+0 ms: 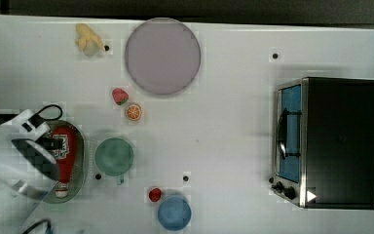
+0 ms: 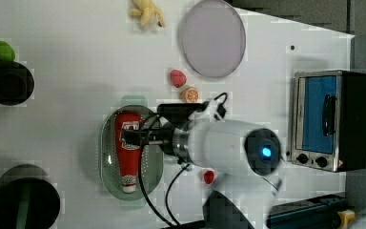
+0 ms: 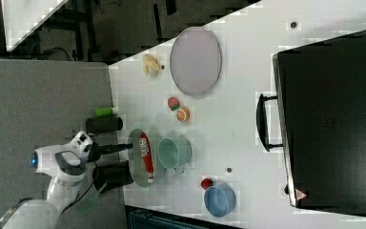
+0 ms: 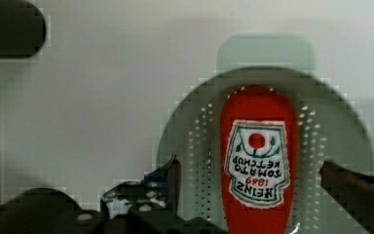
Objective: Pick ketchup from strainer and place it on the table
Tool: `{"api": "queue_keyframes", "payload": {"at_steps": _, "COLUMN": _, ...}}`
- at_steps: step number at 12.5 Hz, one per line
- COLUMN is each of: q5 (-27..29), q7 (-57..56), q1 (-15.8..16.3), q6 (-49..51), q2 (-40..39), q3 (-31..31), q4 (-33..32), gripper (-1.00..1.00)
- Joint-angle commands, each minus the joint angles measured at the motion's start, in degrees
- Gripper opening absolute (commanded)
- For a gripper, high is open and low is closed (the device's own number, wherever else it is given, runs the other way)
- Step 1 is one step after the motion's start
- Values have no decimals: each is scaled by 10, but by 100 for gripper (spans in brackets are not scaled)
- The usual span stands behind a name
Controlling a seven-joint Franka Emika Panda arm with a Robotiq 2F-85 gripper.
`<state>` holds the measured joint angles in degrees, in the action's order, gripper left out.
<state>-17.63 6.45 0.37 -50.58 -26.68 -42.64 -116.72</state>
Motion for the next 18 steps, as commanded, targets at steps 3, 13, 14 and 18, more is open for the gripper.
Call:
{"api": "queue_keyframes", "payload": {"at_steps": 3, "q5": -95, "q7": 103, "q1": 15, "q6": -54, "q2": -78, "q3": 25, "q4": -14, "gripper": 100}}
{"api": "queue_keyframes", "payload": {"at_steps": 13, "q5": -128, "q7": 147, "q1": 38, "q6": -88, "q2": -116, "q3": 51, "q4": -3, "gripper": 18}}
{"api": "queue_keyframes", "payload": {"at_steps": 14, "q5": -120, "q7": 148, "q1": 31, "q6": -79, "q2": -96, "q3": 37, "q4": -14, "gripper": 18}}
{"api": "queue_keyframes", "payload": {"at_steps": 18, "q5": 1, "q7": 147, "q1": -23, "q6": -19, "q2": 19, "q3": -33, "q4": -35, "gripper": 18}}
